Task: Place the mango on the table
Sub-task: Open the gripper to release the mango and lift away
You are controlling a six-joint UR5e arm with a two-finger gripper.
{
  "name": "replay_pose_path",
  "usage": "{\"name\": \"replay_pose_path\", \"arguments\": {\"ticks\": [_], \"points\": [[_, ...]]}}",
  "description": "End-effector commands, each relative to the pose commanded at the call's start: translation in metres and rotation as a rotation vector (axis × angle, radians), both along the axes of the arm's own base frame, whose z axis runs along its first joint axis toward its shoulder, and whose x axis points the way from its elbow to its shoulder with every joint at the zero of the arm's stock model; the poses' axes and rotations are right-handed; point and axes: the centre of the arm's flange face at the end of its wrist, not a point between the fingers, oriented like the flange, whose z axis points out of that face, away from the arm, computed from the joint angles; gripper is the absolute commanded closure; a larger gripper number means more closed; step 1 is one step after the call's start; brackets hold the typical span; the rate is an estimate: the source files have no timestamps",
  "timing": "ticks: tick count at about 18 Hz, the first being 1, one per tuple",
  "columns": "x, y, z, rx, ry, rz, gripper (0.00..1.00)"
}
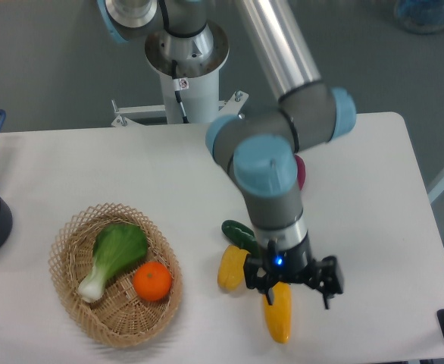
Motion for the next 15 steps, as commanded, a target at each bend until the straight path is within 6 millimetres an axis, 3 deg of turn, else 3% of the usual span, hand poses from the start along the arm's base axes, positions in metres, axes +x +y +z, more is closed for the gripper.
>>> {"name": "replay_pose_path", "arguments": {"ticks": [4,6,9,12,15], "points": [[-0.018,-0.038,0.015,-0.134,0.036,-0.124,0.0],[-0.013,-0.057,0.036,-0.185,0.028,-0.176,0.0],[-0.021,-0.094,0.052,-0.24,0.002,-0.233,0.0],[-0.025,-0.139,0.06,-0.246,-0.01,-0.299,0.0],[-0.028,-0.166,0.062,-0.22,-0.014,-0.332,0.0]]}}
